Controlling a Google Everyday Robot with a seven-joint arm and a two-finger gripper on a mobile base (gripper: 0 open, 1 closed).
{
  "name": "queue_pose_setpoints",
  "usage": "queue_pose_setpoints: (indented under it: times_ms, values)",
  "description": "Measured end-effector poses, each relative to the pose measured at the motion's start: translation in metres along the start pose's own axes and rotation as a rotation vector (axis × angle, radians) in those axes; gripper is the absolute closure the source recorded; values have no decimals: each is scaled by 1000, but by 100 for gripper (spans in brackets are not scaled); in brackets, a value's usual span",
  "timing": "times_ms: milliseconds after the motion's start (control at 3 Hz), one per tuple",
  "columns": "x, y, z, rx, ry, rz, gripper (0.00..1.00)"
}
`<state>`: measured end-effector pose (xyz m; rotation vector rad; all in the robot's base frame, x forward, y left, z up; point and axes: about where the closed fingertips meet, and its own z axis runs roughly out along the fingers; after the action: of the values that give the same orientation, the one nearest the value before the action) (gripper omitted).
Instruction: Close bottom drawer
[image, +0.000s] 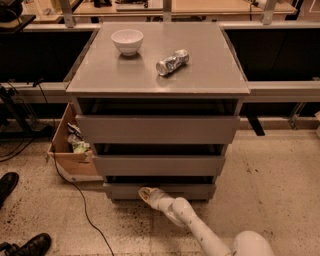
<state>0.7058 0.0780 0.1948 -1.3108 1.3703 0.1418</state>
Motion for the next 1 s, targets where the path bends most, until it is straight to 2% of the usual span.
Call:
queue_pose_setpoints:
  times_ms: [333,667,1000]
  values:
    - [0,0,0,0,0,0,100]
    - [8,4,-19,-62,18,15,100]
    - [21,-5,-86,-162,68,75,100]
